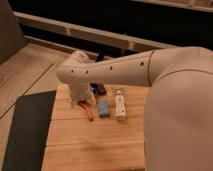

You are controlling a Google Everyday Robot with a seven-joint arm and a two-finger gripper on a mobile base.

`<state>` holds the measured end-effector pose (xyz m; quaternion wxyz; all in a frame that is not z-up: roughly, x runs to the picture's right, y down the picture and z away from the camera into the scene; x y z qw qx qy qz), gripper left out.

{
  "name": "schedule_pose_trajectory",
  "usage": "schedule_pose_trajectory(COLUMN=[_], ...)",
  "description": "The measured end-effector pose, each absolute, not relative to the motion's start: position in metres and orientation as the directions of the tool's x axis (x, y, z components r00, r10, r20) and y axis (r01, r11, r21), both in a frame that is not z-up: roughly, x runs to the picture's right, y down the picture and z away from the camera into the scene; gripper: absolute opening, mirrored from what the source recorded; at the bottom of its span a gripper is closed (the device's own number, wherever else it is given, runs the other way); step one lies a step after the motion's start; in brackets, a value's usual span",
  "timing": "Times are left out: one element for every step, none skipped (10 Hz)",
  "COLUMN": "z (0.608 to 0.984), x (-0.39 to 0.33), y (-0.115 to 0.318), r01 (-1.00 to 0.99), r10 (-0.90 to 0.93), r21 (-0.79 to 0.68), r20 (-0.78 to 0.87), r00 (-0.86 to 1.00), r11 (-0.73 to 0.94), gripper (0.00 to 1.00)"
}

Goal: Place the pepper in the ceramic bowl

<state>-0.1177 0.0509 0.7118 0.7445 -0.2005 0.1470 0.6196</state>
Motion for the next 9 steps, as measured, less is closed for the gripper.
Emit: schedule_pose_trajectory(z=[0.711,0.71,0.708,0.707,0.707,0.706,0.707,0.71,0.715], x=[-0.128,-0.136,-0.144,-0.147,-0.147,-0.149,-0.148,-0.147,-0.145], y=[0.034,0.025,0.013,0.009,0.008,0.008,0.009,0.012,0.014], r01=[-0.968,-0.957,-0.943,-0.938,-0.937,-0.936,-0.936,-0.939,-0.946], r10=[0.885,0.895,0.909,0.912,0.913,0.912,0.912,0.913,0.921], r21=[-0.152,-0.178,-0.212,-0.223,-0.225,-0.227,-0.226,-0.228,-0.237], r20=[-0.396,-0.348,-0.28,-0.258,-0.251,-0.251,-0.253,-0.261,-0.27], r00=[0.243,0.277,0.309,0.319,0.321,0.324,0.324,0.312,0.281], r11=[0.198,0.227,0.256,0.265,0.268,0.27,0.269,0.256,0.219], gripper=[0.65,0.65,0.65,0.65,0.65,0.65,0.65,0.65,0.65])
